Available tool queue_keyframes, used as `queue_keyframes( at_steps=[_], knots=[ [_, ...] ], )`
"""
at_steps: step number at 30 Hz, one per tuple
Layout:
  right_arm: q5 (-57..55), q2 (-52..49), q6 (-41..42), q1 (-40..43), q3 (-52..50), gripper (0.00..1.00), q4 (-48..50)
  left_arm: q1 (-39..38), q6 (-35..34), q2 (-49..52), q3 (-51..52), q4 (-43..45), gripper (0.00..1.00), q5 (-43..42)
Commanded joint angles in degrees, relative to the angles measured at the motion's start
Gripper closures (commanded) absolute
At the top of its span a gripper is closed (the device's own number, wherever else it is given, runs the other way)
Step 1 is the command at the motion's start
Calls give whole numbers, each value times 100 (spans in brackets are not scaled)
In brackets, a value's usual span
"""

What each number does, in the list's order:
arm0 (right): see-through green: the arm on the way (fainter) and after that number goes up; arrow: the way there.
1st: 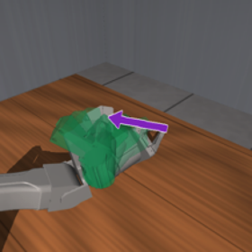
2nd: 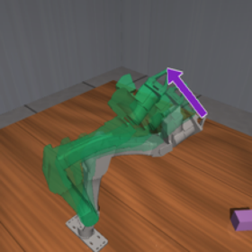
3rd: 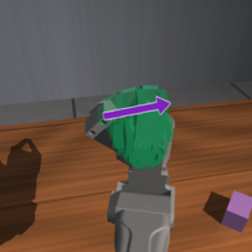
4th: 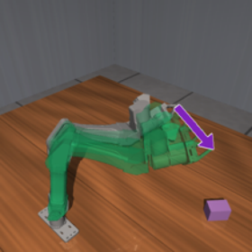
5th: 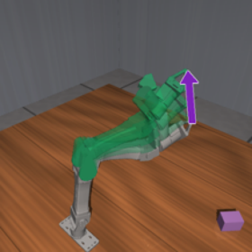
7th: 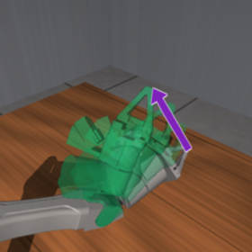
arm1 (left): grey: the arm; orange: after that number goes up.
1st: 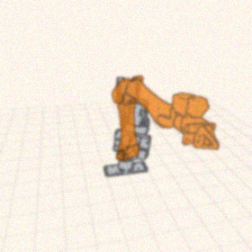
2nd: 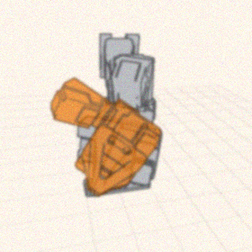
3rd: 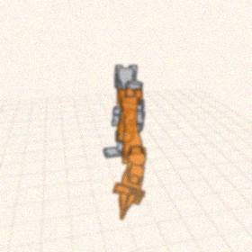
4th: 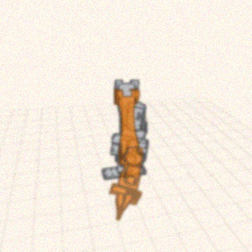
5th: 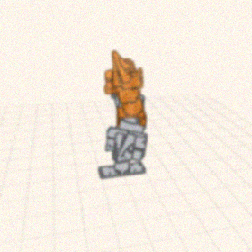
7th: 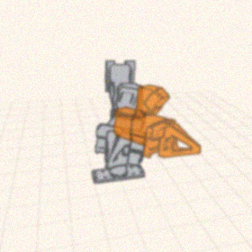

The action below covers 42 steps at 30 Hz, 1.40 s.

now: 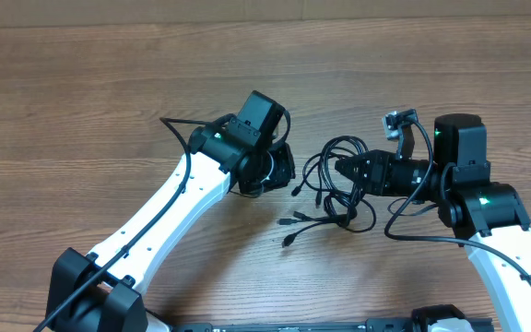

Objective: Untangle cables

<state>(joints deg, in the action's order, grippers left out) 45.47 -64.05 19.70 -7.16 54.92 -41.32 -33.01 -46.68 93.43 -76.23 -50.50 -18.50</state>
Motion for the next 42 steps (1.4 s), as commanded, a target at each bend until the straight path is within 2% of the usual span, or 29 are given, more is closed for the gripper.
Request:
queue_keyframes(
  at_steps=[1,2,3,6,11,14,18,24,31,39,42],
  knots=[
    [-302,17,-17,13,20,96,-81,0,22,-162,-76,7,23,-378],
    [-376,17,-20,13,20,96,-140,0,114,-162,-76,-20,5,-402],
    [-459,17,-20,13,20,96,-168,0,184,-162,-76,-66,0,-402],
    [-697,17,-15,13,17,96,-166,0,190,-162,-76,-175,0,-407],
    [-732,15,109,13,17,96,-201,-7,138,-162,-76,-120,14,-817],
    [-723,15,319,13,17,96,-203,-68,-26,-162,-76,52,28,-1152],
    [-730,17,437,13,17,96,-120,-160,-481,-162,-76,190,35,-1228],
    [-678,17,455,13,17,96,-127,-358,-651,-162,-76,225,39,-1187],
    [-55,17,455,13,17,96,-96,-719,-1032,-162,-76,450,42,-544],
    [240,17,455,13,17,96,-79,-719,-1082,-162,-76,444,46,-527],
    [238,17,455,13,17,96,-76,-719,-1115,-162,-76,437,44,-527]
  ],
)
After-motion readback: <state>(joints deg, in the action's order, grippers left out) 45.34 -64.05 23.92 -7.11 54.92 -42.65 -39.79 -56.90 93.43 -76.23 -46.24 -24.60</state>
